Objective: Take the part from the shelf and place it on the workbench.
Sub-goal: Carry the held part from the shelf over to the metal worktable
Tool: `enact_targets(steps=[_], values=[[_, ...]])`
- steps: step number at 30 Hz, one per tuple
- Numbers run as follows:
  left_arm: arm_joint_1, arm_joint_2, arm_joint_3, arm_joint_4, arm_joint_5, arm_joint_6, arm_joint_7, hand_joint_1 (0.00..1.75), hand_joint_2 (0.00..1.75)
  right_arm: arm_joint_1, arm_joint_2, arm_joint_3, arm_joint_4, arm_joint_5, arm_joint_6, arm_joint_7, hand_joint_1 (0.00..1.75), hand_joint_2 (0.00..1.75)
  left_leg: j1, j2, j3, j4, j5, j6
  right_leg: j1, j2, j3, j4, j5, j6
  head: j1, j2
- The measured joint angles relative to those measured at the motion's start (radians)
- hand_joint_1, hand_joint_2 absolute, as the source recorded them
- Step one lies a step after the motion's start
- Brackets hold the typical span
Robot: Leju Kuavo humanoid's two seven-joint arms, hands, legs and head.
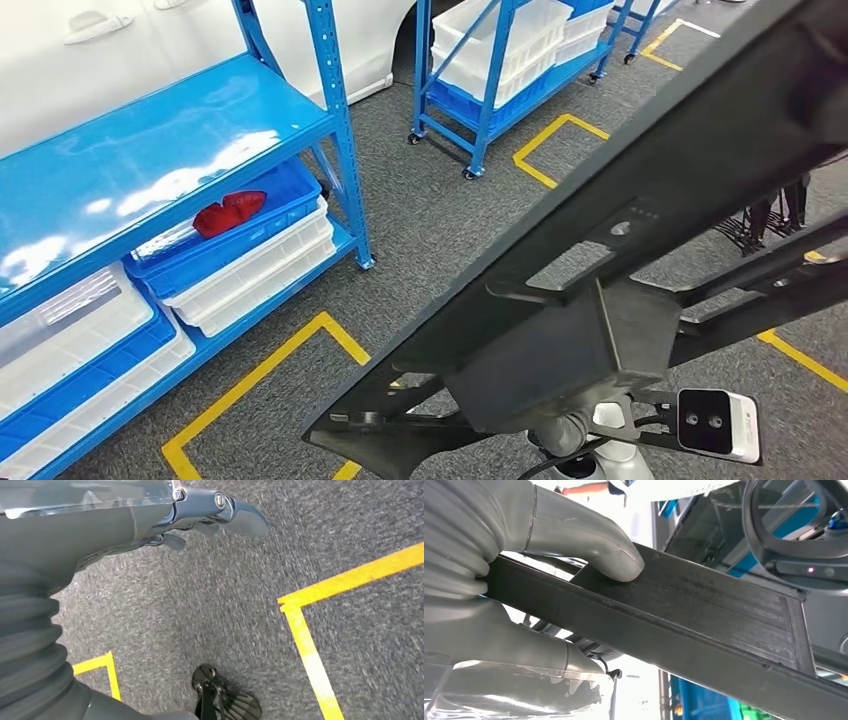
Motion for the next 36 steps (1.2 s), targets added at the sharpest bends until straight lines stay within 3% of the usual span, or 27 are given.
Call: enact_targets(steps=[1, 2, 3, 5, 7, 9, 11, 13, 15, 16, 17, 18, 20, 22, 24, 25, 27, 29, 31, 32, 33, 34, 36], values=[[0.000, 0.001, 0.002, 0.000, 0.001, 0.001, 0.001, 0.00, 1.75, -0.002, 0.002, 0.001, 0.006, 0.000, -0.002, 0.000, 1.75, 1.75, 0.000, 0.010, 0.000, 0.000, -0.001, -0.001, -0.002, -0.003, -0.009, 0.018, 0.003, 0.002, 0.000, 0.000], [0.000, 0.002, 0.004, 0.000, 0.002, 0.001, 0.002, 0.00, 1.75, -0.004, 0.003, 0.002, 0.011, 0.000, -0.003, 0.000, 1.75, 1.75, 0.000, 0.019, 0.001, 0.000, -0.002, -0.002, -0.004, -0.008, 0.004, -0.006, 0.024, 0.003, 0.000, 0.000], [0.000, 0.002, 0.005, 0.000, 0.002, 0.001, 0.002, 0.00, 1.75, -0.007, 0.004, 0.003, 0.016, 0.000, -0.003, 0.000, 1.75, 1.75, 0.000, 0.027, 0.004, 0.000, -0.004, -0.005, -0.004, -0.017, 0.036, -0.067, 0.057, 0.002, 0.000, 0.000], [0.000, 0.002, 0.006, 0.000, 0.002, 0.000, 0.002, 0.00, 1.75, -0.017, 0.008, 0.006, 0.022, 0.001, -0.003, 0.000, 1.75, 1.75, -0.004, 0.042, 0.009, 0.001, -0.009, -0.013, 0.003, -0.063, 0.109, -0.210, 0.109, -0.011, 0.000, 0.000], [0.000, 0.003, 0.008, 0.000, 0.002, 0.000, 0.002, 0.00, 1.75, -0.023, 0.012, 0.008, 0.026, 0.001, -0.003, 0.000, 1.75, 1.75, -0.009, 0.058, 0.013, 0.002, -0.014, -0.024, 0.013, -0.086, 0.137, -0.272, 0.119, -0.027, -0.001, 0.000], [0.000, 0.004, 0.008, 0.000, 0.002, 0.000, 0.002, 0.00, 1.75, -0.025, 0.014, 0.009, 0.029, 0.001, -0.003, 0.000, 1.75, 1.75, -0.010, 0.074, 0.018, -0.001, -0.017, -0.035, 0.015, -0.065, 0.135, -0.277, 0.121, -0.040, -0.002, 0.000], [-0.001, 0.004, 0.009, 0.000, 0.002, 0.000, 0.002, 0.00, 1.75, -0.027, 0.017, 0.009, 0.031, 0.002, -0.003, 0.000, 1.75, 1.75, -0.006, 0.051, 0.011, 0.023, -0.039, -0.045, 0.010, -0.045, 0.139, -0.285, 0.127, -0.053, -0.004, 0.000], [0.001, 0.004, 0.010, 0.000, 0.003, -0.001, 0.002, 0.00, 1.75, -0.027, 0.022, 0.010, 0.031, 0.006, 0.000, 0.000, 1.75, 1.75, -0.002, 0.003, -0.037, 0.131, -0.099, -0.049, 0.008, -0.024, 0.142, -0.290, 0.129, -0.063, -0.008, 0.000], [0.004, 0.004, 0.012, 0.000, 0.002, -0.004, 0.001, 0.00, 1.75, -0.024, 0.025, 0.010, 0.032, 0.012, 0.009, 0.000, 1.75, 1.75, -0.002, -0.015, -0.106, 0.268, -0.152, -0.052, 0.010, 0.000, 0.143, -0.290, 0.129, -0.067, -0.011, 0.000], [0.006, 0.004, 0.012, 0.000, 0.001, -0.008, 0.000, 0.00, 1.75, -0.022, 0.025, 0.010, 0.032, 0.015, 0.013, 0.000, 1.75, 1.75, -0.002, -0.017, -0.125, 0.299, -0.152, -0.053, 0.011, 0.013, 0.144, -0.289, 0.129, -0.067, -0.011, 0.000], [0.006, 0.004, 0.012, 0.000, -0.002, -0.011, -0.001, 0.00, 1.75, -0.020, 0.025, 0.010, 0.033, 0.018, 0.016, 0.000, 1.75, 1.75, -0.001, -0.018, -0.126, 0.288, -0.131, -0.053, 0.011, 0.027, 0.145, -0.288, 0.128, -0.066, -0.011, 0.000], [0.006, 0.004, 0.012, 0.000, -0.006, -0.015, -0.002, 0.00, 1.75, -0.018, 0.025, 0.009, 0.033, 0.022, 0.016, 0.000, 1.75, 1.75, 0.000, -0.022, -0.107, 0.239, -0.093, -0.052, 0.010, 0.040, 0.147, -0.286, 0.127, -0.065, -0.011, 0.000], [0.004, 0.004, 0.012, 0.000, -0.014, -0.022, -0.003, 0.00, 1.75, -0.018, 0.027, 0.007, 0.032, 0.028, 0.012, 0.000, 1.75, 1.75, 0.003, -0.056, -0.048, 0.096, -0.022, -0.049, 0.010, 0.065, 0.147, -0.277, 0.121, -0.058, -0.012, 0.000], [0.001, 0.005, 0.012, 0.000, -0.020, -0.028, -0.002, 0.00, 1.75, -0.019, 0.028, 0.007, 0.030, 0.030, 0.003, 0.000, 1.75, 1.75, 0.004, -0.085, -0.019, 0.024, -0.002, -0.043, 0.009, 0.085, 0.140, -0.270, 0.119, -0.047, -0.013, 0.000], [-0.003, 0.003, 0.012, 0.000, -0.025, -0.027, 0.003, 0.00, 1.75, -0.019, 0.028, 0.007, 0.027, 0.028, -0.011, 0.000, 1.75, 1.75, 0.001, -0.075, -0.017, 0.019, -0.003, -0.031, 0.007, 0.103, 0.134, -0.270, 0.122, -0.034, -0.013, 0.000], [-0.005, 0.001, 0.012, 0.000, -0.027, -0.023, 0.007, 0.00, 1.75, -0.018, 0.027, 0.007, 0.025, 0.025, -0.017, 0.000, 1.75, 1.75, 0.001, -0.064, -0.014, 0.015, 0.000, -0.024, 0.006, 0.100, 0.132, -0.267, 0.120, -0.029, -0.013, 0.000], [-0.005, -0.004, 0.012, 0.000, -0.031, -0.016, 0.014, 0.00, 1.75, -0.016, 0.024, 0.006, 0.019, 0.017, -0.029, 0.000, 1.75, 1.75, 0.003, -0.042, -0.009, 0.007, 0.004, -0.009, 0.007, 0.061, 0.109, -0.218, 0.089, -0.018, -0.008, 0.000], [0.000, -0.011, 0.010, 0.000, -0.040, -0.020, 0.021, 0.00, 1.75, -0.006, 0.018, 0.003, 0.013, 0.017, -0.037, 0.000, 1.75, 1.75, -0.001, -0.021, -0.008, 0.005, 0.004, -0.001, 0.006, 0.013, 0.047, -0.091, 0.026, -0.010, -0.003, 0.000], [0.003, -0.020, 0.007, 0.000, -0.048, -0.034, 0.023, 0.00, 1.75, 0.014, 0.007, -0.002, 0.007, 0.025, -0.039, 0.000, 1.75, 1.75, -0.004, 0.001, -0.008, 0.006, 0.001, 0.001, 0.003, 0.000, -0.007, 0.013, -0.005, -0.005, -0.003, 0.000], [0.003, -0.024, 0.006, 0.000, -0.050, -0.042, 0.021, 0.00, 1.75, 0.023, 0.001, -0.004, 0.005, 0.030, -0.038, 0.000, 1.75, 1.75, -0.004, 0.011, -0.007, 0.006, 0.000, 0.001, 0.003, -0.002, -0.008, 0.013, 0.006, -0.005, -0.003, 0.000], [0.002, -0.029, 0.006, 0.000, -0.050, -0.049, 0.019, 0.00, 1.75, 0.030, -0.004, -0.006, 0.002, 0.034, -0.036, 0.000, 1.75, 1.75, -0.005, 0.021, -0.005, 0.006, -0.002, 0.000, 0.003, -0.007, 0.013, -0.030, 0.034, -0.006, -0.003, 0.000], [0.001, -0.033, 0.005, 0.000, -0.049, -0.055, 0.016, 0.00, 1.75, 0.035, -0.008, -0.008, -0.001, 0.036, -0.034, 0.000, 1.75, 1.75, -0.005, 0.029, -0.002, 0.006, -0.004, -0.002, 0.005, -0.023, 0.050, -0.101, 0.069, -0.010, -0.003, 0.000], [-0.001, -0.042, 0.003, 0.000, -0.050, -0.063, 0.011, 0.00, 1.75, 0.041, -0.014, -0.010, -0.009, 0.037, -0.028, 0.000, 1.75, 1.75, -0.010, 0.045, 0.004, 0.007, -0.010, -0.010, 0.015, -0.067, 0.117, -0.233, 0.113, -0.025, -0.003, 0.000]])
